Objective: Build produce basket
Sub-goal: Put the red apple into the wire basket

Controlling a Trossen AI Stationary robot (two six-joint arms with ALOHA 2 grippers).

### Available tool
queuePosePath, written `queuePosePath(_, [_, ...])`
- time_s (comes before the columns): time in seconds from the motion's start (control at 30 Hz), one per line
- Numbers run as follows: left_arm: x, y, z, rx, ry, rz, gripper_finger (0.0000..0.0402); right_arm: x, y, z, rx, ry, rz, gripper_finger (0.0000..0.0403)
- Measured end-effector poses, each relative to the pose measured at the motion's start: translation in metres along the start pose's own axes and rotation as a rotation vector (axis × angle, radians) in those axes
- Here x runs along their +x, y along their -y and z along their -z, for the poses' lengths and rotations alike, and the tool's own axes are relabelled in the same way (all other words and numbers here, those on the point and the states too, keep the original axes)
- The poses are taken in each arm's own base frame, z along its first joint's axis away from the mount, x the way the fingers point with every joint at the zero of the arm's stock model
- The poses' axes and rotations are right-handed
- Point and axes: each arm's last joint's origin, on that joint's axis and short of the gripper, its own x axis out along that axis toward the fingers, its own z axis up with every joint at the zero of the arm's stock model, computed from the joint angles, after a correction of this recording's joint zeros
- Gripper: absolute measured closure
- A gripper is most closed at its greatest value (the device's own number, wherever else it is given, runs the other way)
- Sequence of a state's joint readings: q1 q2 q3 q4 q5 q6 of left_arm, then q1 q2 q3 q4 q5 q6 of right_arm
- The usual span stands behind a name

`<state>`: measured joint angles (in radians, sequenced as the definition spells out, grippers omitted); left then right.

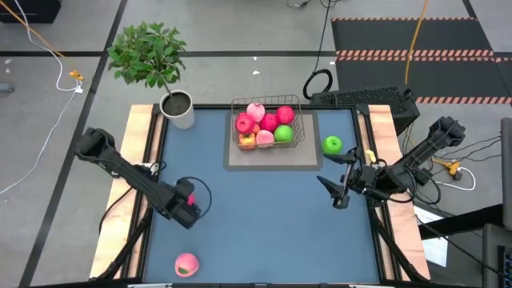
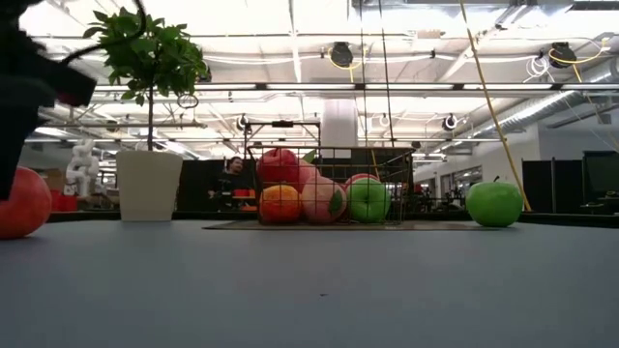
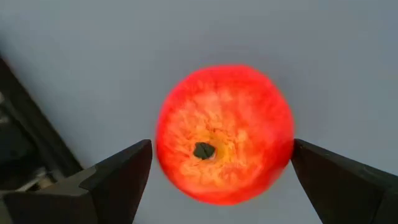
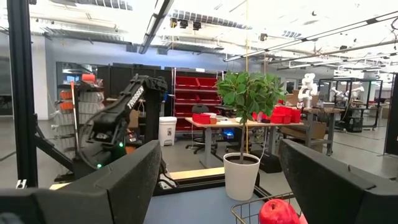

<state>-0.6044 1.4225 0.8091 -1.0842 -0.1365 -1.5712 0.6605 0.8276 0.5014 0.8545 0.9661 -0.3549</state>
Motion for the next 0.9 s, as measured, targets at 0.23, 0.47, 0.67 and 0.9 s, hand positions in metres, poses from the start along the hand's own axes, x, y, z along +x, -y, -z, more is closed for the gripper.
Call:
queuePosePath(0.23, [0.021,-0.006,0.002,-0.057,-0.009,0.106,0.0024,0.000,0.000,0.000,-0.002,0.000,0.000,0.0083])
queuePosePath(0.47, [0.016,-0.001,-0.007,-0.108,-0.007,0.143,0.0087,0.000,0.000,-0.001,0.001,0.003,0.001,0.0083])
queuePosePath(0.67, [-0.001,0.009,-0.025,-0.079,0.053,0.195,0.0087,0.000,0.000,-0.001,0.006,0.005,0.001,0.0083])
queuePosePath(0.9, [-0.057,0.027,-0.080,0.090,0.442,0.270,0.0071,0.001,0.001,-0.001,0.001,0.008,0.009,0.0083])
